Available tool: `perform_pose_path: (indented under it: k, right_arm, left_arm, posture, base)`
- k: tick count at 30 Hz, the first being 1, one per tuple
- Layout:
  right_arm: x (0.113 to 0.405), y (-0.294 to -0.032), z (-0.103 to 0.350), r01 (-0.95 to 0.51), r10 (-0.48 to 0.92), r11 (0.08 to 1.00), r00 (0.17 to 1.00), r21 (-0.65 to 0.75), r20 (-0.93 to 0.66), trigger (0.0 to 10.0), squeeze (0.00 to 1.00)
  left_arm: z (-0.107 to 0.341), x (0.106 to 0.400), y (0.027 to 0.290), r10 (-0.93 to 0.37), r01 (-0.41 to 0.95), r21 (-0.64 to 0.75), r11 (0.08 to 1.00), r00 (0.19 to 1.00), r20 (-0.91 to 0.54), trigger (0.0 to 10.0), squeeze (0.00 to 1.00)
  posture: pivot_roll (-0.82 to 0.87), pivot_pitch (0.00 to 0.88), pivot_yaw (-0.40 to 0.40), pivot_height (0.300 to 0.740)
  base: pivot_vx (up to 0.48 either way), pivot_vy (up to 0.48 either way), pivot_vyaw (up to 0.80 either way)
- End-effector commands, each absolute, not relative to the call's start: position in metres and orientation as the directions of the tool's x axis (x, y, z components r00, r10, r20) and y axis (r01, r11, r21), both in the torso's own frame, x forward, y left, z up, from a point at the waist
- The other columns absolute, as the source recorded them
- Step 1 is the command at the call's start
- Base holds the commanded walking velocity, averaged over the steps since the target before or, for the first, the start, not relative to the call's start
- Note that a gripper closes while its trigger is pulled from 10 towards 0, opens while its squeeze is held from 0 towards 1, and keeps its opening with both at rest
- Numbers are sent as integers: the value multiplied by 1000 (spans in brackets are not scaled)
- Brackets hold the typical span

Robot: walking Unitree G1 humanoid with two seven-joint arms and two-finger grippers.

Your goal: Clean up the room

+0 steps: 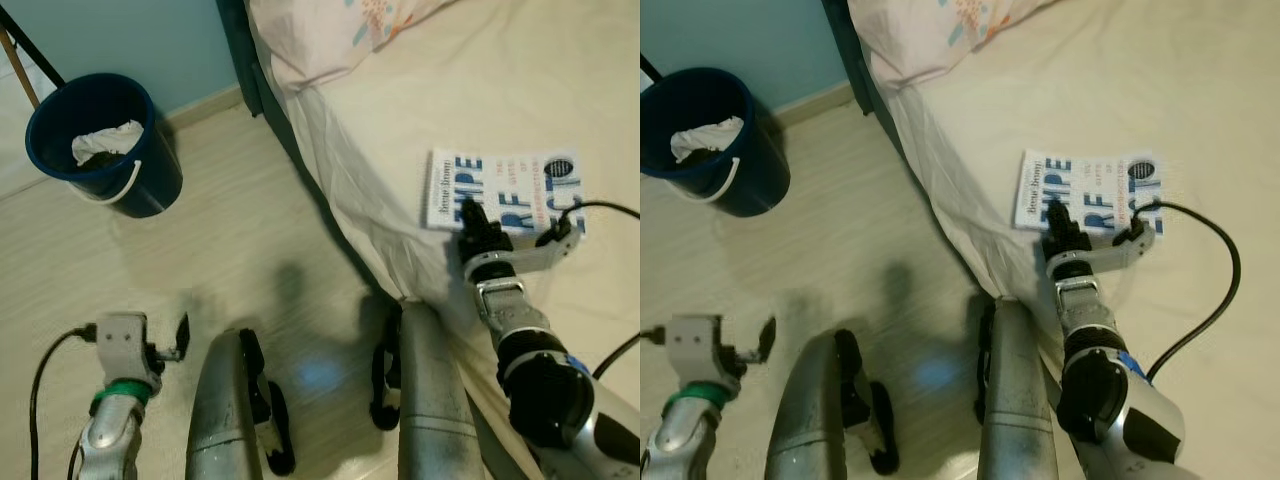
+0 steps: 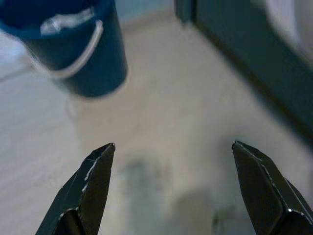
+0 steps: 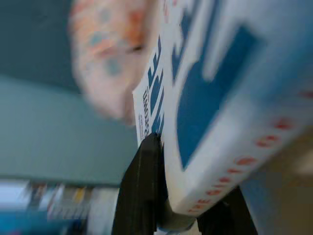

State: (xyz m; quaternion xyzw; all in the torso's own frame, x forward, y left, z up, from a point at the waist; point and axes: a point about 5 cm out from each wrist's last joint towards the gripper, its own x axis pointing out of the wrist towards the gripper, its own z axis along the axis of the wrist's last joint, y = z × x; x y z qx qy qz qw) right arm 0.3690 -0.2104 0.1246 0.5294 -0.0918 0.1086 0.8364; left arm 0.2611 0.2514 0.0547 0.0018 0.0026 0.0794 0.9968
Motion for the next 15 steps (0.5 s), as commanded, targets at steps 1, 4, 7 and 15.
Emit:
perform_pose_path:
  k: [1, 4, 7, 15]
  right_arm:
    - [369, -206, 127, -333, 134, 416, 943, 846, 306, 0, 0]
    - [371, -196, 137, -437, 210, 385, 899, 813, 384, 0, 0]
    - [370, -191, 144, -513, 260, 356, 857, 781, 445, 0, 0]
    - [356, -189, 191, -787, 339, 198, 614, 584, 712, 0, 0]
  left_arm:
    - [48, 255, 257, 192, -194, -44, 980, 980, -44, 10000, 0]
    - [65, 272, 253, 173, -168, -171, 971, 985, 12, 10000, 0]
    - [79, 284, 245, 137, -117, -265, 957, 989, 59, 10000, 0]
    - [143, 323, 180, -230, 369, -647, 667, 928, 293, 10000, 0]
  posture:
    - [54, 291, 62, 565]
    - [31, 262, 53, 565]
    - [17, 241, 49, 565]
    - [-37, 152, 61, 565]
  base:
    - [0, 0, 0]
    - [0, 0, 0]
    - [0, 0, 0]
    - [0, 0, 0]
